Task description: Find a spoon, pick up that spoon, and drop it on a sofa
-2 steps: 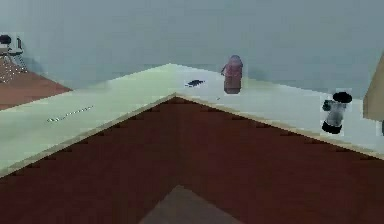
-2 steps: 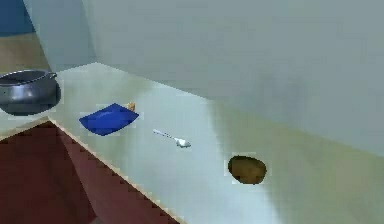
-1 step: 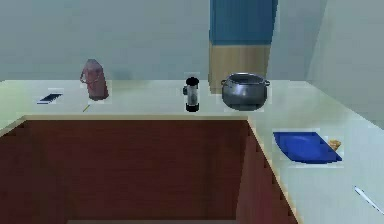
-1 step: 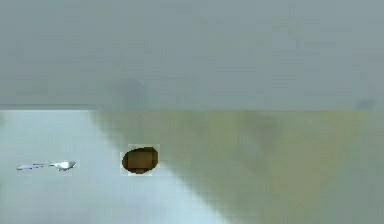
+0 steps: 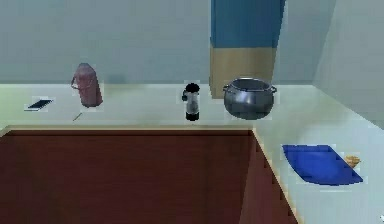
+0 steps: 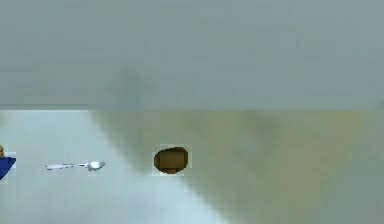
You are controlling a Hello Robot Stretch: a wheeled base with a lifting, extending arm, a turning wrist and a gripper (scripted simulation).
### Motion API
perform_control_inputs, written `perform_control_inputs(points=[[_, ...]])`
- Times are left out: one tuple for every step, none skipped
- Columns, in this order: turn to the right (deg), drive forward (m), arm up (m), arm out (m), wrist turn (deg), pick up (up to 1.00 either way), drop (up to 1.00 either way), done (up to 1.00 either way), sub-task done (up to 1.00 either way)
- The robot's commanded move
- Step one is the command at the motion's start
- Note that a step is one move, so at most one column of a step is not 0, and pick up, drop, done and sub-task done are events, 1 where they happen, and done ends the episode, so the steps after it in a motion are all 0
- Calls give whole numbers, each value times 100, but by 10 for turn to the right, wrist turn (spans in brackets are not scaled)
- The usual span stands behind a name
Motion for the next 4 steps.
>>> perform_control_inputs(points=[[-270,0,0,0,0,0,0,0,0],[0,0,50,0,0,0,0,0,0],[0,0,38,0,0,0,0,0,0],[0,0,0,22,0,0,0,0,0]])
